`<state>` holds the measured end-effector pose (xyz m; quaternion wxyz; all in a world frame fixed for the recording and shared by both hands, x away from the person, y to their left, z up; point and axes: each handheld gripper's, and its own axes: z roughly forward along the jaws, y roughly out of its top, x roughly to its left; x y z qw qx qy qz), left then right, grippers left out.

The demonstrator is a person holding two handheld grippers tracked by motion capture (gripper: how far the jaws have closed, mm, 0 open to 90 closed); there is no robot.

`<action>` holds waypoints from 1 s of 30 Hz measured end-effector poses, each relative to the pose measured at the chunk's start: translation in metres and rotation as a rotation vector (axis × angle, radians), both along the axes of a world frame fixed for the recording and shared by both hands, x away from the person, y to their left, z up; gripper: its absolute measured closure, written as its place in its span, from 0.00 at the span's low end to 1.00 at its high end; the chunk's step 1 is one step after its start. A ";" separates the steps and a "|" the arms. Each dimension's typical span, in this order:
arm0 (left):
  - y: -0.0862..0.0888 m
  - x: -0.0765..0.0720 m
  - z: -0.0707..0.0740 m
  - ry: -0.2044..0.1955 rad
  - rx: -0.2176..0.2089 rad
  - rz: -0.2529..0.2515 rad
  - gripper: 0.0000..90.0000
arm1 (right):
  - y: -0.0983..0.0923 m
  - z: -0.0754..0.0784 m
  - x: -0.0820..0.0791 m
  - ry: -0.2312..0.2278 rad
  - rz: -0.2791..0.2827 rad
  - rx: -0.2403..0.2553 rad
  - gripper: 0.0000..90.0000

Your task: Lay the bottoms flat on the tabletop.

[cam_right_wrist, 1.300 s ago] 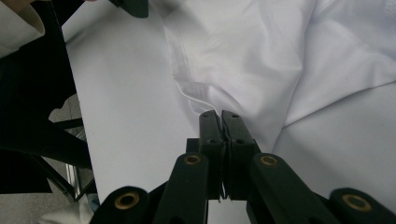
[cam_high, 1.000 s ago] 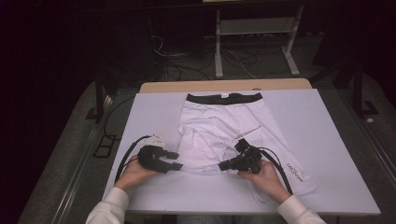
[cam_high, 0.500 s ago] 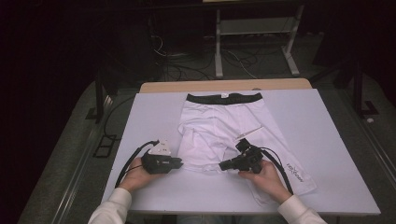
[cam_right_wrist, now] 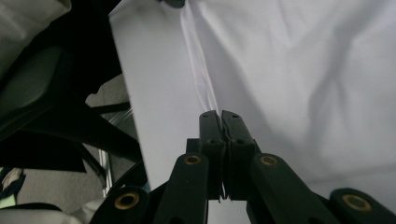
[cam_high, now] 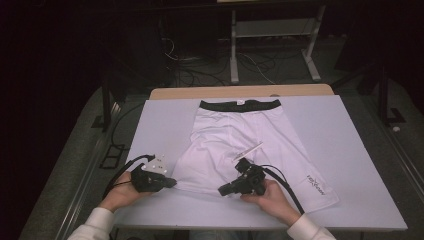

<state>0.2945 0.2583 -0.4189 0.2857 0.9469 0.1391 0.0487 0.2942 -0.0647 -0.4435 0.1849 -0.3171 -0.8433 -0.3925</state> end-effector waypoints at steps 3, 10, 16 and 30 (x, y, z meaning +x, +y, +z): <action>0.010 -0.004 0.001 -0.001 0.006 -0.007 0.97 | 0.015 -0.002 -0.005 0.007 0.037 0.001 0.96; 0.021 -0.015 -0.001 0.010 0.029 -0.040 0.97 | 0.042 -0.010 -0.018 0.044 0.123 -0.017 0.96; 0.025 -0.019 -0.001 0.026 0.028 -0.060 0.97 | 0.052 -0.015 -0.023 0.049 0.155 -0.035 0.96; 0.018 -0.010 0.010 0.105 -0.149 0.048 0.46 | 0.040 -0.002 -0.028 0.008 0.152 -0.020 0.72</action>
